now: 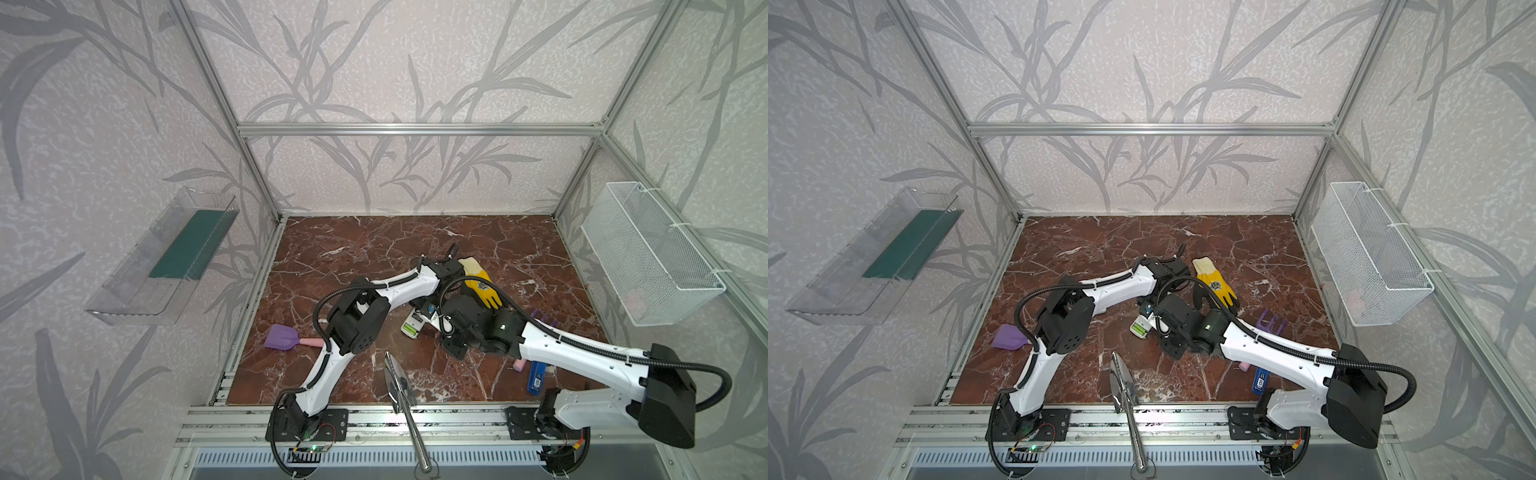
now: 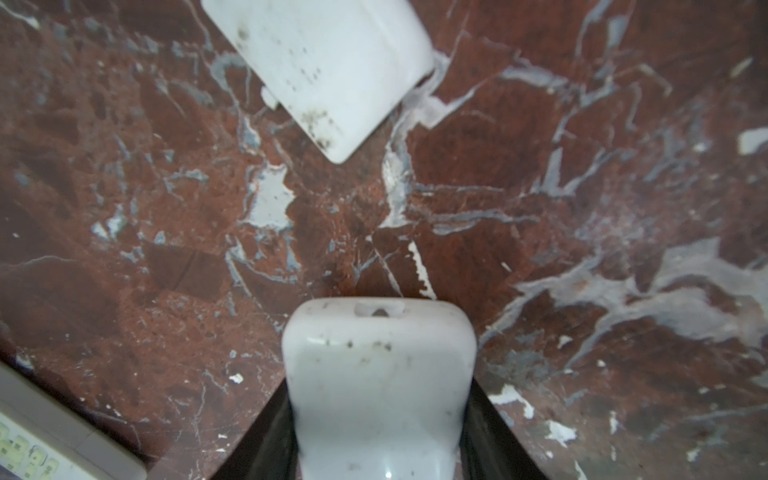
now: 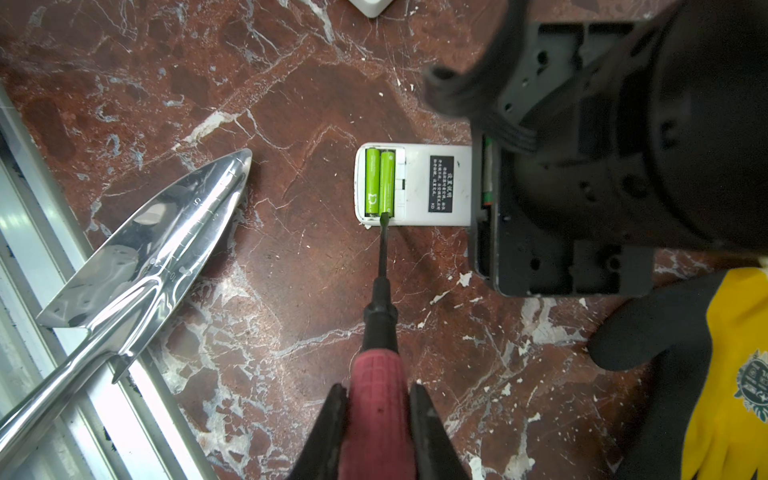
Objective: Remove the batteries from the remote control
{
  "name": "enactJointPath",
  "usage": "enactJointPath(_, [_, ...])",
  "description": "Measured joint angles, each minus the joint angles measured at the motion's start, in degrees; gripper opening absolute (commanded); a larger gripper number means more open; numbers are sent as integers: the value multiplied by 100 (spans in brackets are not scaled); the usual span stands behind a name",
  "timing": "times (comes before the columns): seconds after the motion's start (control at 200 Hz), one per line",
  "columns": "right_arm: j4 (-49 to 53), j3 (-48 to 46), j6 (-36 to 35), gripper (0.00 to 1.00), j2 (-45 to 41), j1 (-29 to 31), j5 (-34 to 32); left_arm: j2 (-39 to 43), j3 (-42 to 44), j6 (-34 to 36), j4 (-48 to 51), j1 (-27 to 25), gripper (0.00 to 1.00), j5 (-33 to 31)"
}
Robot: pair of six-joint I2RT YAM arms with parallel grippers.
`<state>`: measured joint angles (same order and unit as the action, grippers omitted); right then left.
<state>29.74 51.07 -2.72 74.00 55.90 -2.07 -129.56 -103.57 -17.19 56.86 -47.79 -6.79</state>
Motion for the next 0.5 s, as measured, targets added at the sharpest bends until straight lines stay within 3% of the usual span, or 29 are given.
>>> enactJointPath(0.5, [262, 245, -48, 0, 138, 0, -48, -79, -129, 0, 144, -90, 18, -225])
